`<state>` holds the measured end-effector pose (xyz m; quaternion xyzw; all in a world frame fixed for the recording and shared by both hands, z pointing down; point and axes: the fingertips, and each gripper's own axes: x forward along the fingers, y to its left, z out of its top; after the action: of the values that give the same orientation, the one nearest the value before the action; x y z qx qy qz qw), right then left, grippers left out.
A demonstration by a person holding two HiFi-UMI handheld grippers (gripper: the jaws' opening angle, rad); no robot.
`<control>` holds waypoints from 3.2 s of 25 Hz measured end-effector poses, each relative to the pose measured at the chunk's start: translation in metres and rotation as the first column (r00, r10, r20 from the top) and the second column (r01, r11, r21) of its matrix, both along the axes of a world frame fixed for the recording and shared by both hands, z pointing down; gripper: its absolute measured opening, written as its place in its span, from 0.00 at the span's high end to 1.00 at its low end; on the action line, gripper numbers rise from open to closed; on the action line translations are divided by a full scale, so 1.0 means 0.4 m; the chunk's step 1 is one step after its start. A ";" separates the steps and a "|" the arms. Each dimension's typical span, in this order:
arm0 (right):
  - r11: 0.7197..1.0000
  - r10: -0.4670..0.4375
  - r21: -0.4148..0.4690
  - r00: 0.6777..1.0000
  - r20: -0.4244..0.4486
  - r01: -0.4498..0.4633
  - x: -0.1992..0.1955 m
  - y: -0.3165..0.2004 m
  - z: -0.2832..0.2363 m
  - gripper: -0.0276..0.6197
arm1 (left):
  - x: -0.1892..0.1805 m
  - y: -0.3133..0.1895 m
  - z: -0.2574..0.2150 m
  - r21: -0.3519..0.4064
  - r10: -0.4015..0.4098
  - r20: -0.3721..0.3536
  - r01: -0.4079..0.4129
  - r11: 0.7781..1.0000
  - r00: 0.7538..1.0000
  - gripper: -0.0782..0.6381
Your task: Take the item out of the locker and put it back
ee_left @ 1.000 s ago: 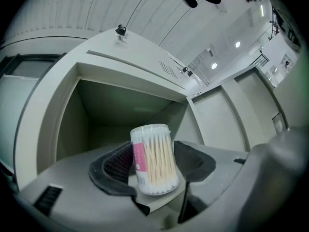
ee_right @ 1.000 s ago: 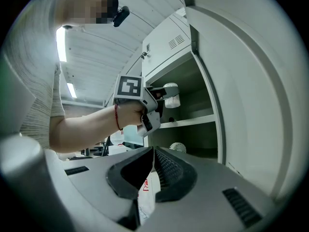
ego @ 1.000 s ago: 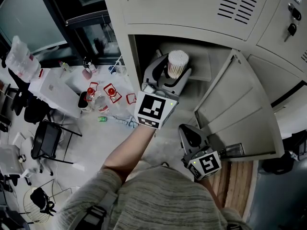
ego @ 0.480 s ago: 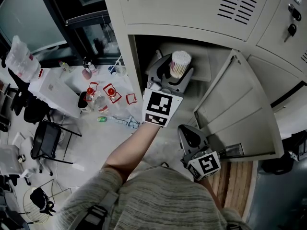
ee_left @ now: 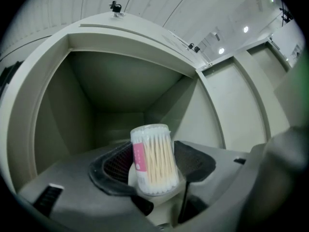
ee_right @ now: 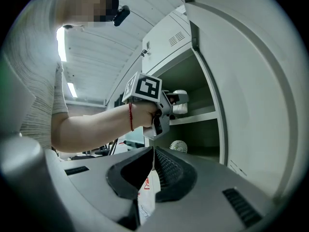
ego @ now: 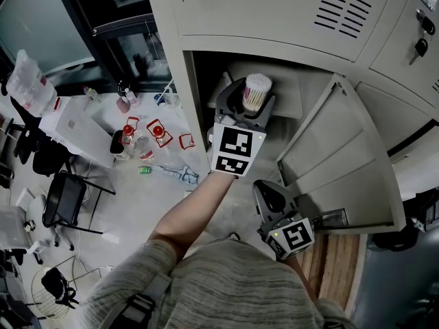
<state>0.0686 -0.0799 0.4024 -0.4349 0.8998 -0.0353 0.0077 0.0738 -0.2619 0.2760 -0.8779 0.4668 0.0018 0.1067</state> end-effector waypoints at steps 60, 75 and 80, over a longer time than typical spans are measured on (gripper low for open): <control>0.999 0.012 0.045 1.000 0.001 -0.012 -0.034 -0.061 -0.038 0.92 | -0.093 0.179 -0.041 0.133 0.176 -0.104 -0.162 0.978 0.979 0.55; 0.987 0.092 0.130 0.996 0.007 -0.092 -0.067 -0.143 -0.117 0.91 | -0.165 0.272 0.015 0.036 0.323 -0.092 -0.321 0.947 0.942 0.88; 0.981 0.102 0.167 0.995 -0.022 -0.097 -0.093 -0.185 -0.141 0.91 | -0.181 0.273 0.066 -0.018 0.388 -0.128 -0.393 0.919 0.913 0.88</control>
<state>0.0313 -0.1539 0.3458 -0.4776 0.8768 0.0466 0.0318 0.0014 -0.1527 0.3022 -0.9537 0.2877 0.0666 0.0566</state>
